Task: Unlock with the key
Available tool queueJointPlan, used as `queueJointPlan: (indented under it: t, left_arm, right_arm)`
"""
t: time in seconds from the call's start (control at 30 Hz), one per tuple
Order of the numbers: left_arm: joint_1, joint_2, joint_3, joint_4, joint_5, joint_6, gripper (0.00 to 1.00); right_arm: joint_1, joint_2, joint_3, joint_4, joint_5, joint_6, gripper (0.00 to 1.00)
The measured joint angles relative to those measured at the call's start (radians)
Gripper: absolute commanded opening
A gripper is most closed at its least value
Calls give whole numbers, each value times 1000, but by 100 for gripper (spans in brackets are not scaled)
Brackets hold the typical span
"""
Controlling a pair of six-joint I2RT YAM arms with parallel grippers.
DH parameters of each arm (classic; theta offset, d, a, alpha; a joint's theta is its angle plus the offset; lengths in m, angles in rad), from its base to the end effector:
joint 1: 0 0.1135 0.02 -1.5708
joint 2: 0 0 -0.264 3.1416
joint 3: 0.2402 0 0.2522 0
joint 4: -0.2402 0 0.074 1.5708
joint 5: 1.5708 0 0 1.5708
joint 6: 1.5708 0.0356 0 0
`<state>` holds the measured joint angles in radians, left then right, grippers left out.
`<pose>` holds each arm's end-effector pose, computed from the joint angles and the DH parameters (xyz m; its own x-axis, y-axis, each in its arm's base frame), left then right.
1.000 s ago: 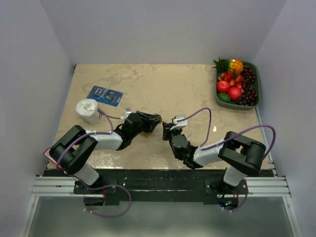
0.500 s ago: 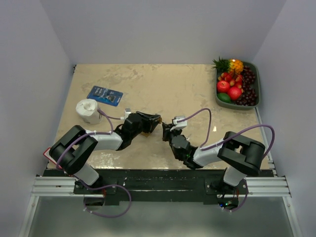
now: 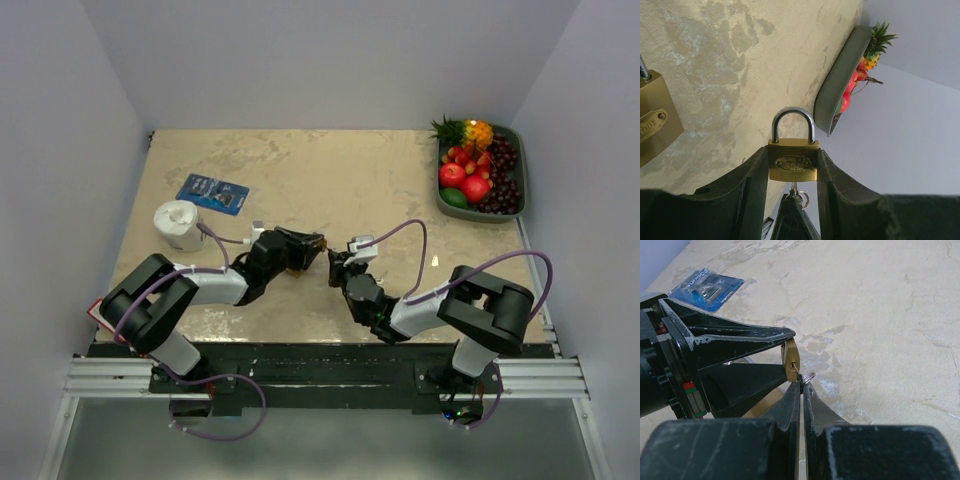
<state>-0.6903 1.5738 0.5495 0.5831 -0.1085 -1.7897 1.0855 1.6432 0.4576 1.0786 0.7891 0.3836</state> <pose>0.2324 -0.1870 0.1527 -0.4727 -0.8681 0.1512 -0.4425 0.0854 -0.8927 0.1554 0.2405 0.1618 -0.1562 0.2690 -0.9504 -0.2540 0.9189 0.3018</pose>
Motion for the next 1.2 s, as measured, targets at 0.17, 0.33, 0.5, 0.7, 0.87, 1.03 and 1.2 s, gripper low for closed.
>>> queueJointPlan:
  t: [0.17, 0.33, 0.5, 0.7, 0.87, 1.03, 1.2]
  left_arm:
    - [0, 0, -8, 1, -1, -6, 0]
    - [0, 0, -8, 2, -1, -6, 0]
    - [0, 0, -8, 4, -6, -6, 0]
    - [0, 0, -8, 5, -13, -6, 0]
    - [0, 0, -8, 6, -20, -6, 0]
    - [-7, 2, -8, 8, -32, -6, 0]
    - [-16, 21, -8, 29, -41, -8, 0]
  right_arm:
    - [0, 7, 0, 0, -6, 2, 0]
    - [0, 7, 0, 0, -8, 2, 0]
    - [-7, 7, 0, 5, -22, 2, 0]
    - [-11, 19, 0, 20, -27, 2, 0]
    - [-24, 19, 0, 22, -47, 6, 0]
    - [-28, 19, 0, 24, -51, 6, 0]
    - [-35, 19, -4, 27, -53, 6, 0]
